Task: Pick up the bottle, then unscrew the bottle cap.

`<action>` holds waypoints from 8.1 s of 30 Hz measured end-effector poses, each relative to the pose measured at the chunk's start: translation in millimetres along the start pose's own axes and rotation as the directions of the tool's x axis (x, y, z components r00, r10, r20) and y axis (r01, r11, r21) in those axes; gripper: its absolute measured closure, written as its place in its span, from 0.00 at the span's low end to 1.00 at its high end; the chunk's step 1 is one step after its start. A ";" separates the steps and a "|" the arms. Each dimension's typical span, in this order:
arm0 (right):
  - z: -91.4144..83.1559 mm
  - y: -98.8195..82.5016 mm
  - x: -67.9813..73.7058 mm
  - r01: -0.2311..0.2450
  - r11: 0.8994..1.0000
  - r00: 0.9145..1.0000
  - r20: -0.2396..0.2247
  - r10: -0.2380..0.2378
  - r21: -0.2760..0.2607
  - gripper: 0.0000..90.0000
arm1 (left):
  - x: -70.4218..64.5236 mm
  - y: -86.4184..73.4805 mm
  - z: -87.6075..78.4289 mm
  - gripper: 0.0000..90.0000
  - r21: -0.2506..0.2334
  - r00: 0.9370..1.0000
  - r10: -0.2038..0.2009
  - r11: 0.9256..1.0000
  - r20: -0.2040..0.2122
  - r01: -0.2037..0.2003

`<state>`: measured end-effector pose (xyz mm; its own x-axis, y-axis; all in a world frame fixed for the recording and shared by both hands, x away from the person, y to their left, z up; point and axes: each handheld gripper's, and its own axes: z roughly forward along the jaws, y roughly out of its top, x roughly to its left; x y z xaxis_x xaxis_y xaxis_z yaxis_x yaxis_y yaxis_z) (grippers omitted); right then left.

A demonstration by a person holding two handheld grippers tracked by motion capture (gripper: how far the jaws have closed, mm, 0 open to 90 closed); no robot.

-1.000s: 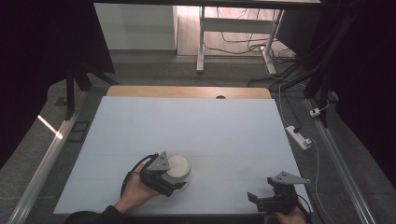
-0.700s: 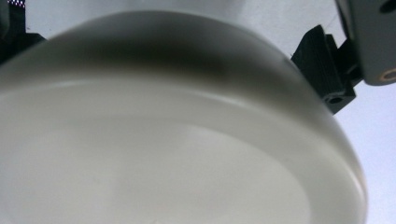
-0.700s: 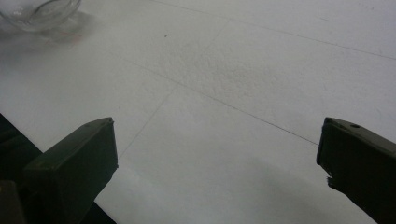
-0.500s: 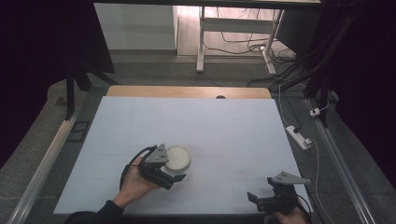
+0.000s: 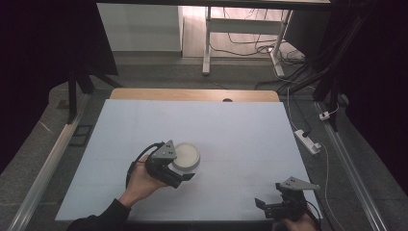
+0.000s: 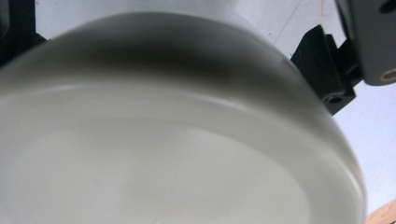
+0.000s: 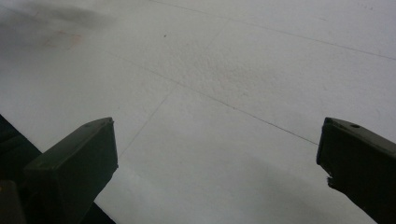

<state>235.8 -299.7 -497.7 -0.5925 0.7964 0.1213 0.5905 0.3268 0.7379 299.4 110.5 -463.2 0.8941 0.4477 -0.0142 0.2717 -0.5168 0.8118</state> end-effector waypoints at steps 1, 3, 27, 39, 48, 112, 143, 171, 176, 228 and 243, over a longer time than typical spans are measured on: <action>0.0 0.0 0.0 0.000 1.000 1.000 0.000 0.000 -0.001 0.00 | 0.9 1.5 0.3 0.08 -0.003 1.000 0.000 1.000 0.000 0.000; -0.1 0.0 -0.1 -0.001 1.000 1.000 0.000 0.001 -0.001 0.00 | 2.9 4.4 1.4 0.08 -0.003 1.000 -0.003 1.000 0.005 0.003; -0.5 -0.2 -0.4 -0.004 1.000 1.000 -0.002 0.004 -0.005 0.00 | 8.8 24.4 10.9 0.08 -0.020 1.000 -0.001 1.000 0.025 0.001; -0.8 0.3 1.5 0.009 1.000 1.000 0.011 -0.009 -0.008 0.00 | 8.1 22.4 9.4 0.08 -0.021 1.000 -0.010 1.000 0.029 0.011; -1.3 1.4 4.4 0.026 0.999 1.000 0.003 -0.026 -0.020 0.00 | 7.6 21.1 10.4 0.08 -0.017 0.999 -0.014 1.000 0.033 0.014; 30.4 91.9 65.2 0.239 0.947 0.940 -0.195 -0.281 -0.214 0.00 | 4.0 17.3 12.5 0.08 -0.007 0.999 -0.006 1.000 0.041 0.006; 66.3 148.3 105.7 0.277 0.941 0.930 -0.191 -0.313 -0.192 0.00 | 0.5 15.6 20.7 0.08 0.009 0.999 0.003 1.000 0.052 -0.003; 98.7 165.5 120.3 0.290 0.931 0.891 -0.292 -0.347 -0.223 0.08 | 2.3 14.7 22.2 0.08 0.008 0.998 -0.006 1.000 0.065 0.006; 101.1 167.0 114.0 0.294 0.931 0.867 -0.350 -0.355 -0.216 0.08 | 4.5 13.8 22.9 0.08 0.016 0.995 0.013 1.000 0.097 -0.014; 94.8 170.1 109.2 0.314 0.913 0.829 -0.394 -0.397 -0.260 0.08 | 6.3 17.2 15.4 0.08 -0.004 0.992 0.022 1.000 0.128 -0.022; 92.1 169.2 90.9 0.414 0.871 0.666 -0.565 -0.488 -0.265 0.07 | -0.5 18.5 21.2 0.08 0.006 0.968 0.103 0.994 0.229 -0.108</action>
<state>332.3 -125.2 -423.0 -0.9920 0.0833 0.0953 0.1238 0.4793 0.8689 311.5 85.2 -460.5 0.9750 0.2130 -0.0636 0.1763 -0.5667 0.8048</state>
